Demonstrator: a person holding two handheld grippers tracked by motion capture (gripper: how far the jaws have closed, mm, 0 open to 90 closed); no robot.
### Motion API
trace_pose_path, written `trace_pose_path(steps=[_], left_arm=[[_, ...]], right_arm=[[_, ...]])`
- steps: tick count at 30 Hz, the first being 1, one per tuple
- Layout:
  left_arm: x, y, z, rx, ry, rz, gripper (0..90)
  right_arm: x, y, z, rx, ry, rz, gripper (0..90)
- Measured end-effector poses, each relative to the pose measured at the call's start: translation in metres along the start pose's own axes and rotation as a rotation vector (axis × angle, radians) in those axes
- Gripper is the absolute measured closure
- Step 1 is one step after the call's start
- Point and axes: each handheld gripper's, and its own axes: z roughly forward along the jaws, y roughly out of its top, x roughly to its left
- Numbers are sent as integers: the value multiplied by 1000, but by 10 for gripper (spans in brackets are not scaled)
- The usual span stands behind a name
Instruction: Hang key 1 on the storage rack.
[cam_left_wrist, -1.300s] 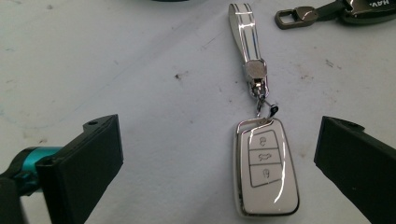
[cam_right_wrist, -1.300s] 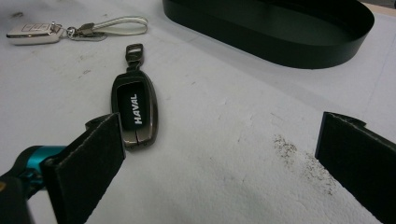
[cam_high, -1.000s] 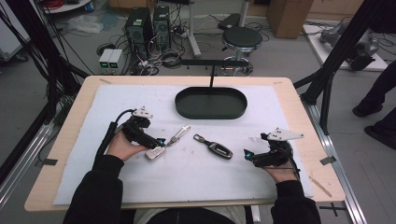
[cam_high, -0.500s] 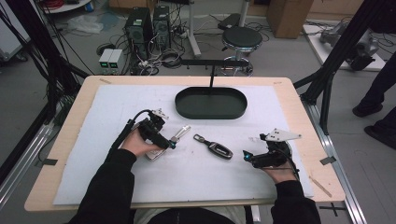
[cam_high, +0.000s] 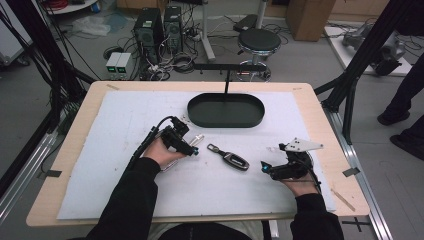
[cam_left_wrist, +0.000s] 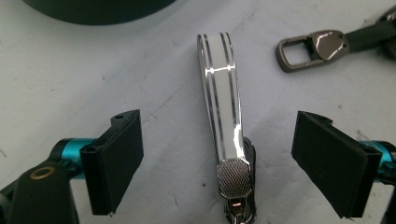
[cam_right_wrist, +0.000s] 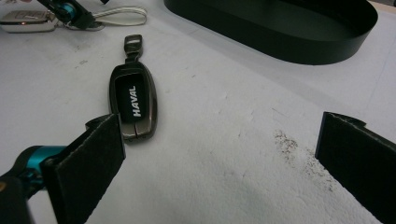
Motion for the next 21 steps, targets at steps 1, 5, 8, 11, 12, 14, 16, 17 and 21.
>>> trace_pose_path(steps=[1,5,8,11,12,14,16,17,21], left_arm=[[0,1,1,1,1,-3,178],[-4,5,6,20,13,0,242],[-10,8,10,48,28,29,324],[-13,9,10,59,36,41,377],[-13,11,10,75,56,35,401],[-12,11,9,86,50,25,429],[-12,11,8,91,53,16,458],[-12,11,8,92,54,14,480],[-13,11,7,95,52,16,611]], right_arm=[[0,0,0,0,1,2,8],[1,0,0,-3,3,-7,8],[2,0,0,2,4,-2,8],[2,0,0,0,0,-4,8],[2,0,-1,0,0,-5,8],[2,0,-1,1,-2,-7,8],[2,-1,-1,4,-4,-7,8],[2,-1,-1,5,-5,-8,8],[2,-1,-1,6,-6,-8,8]])
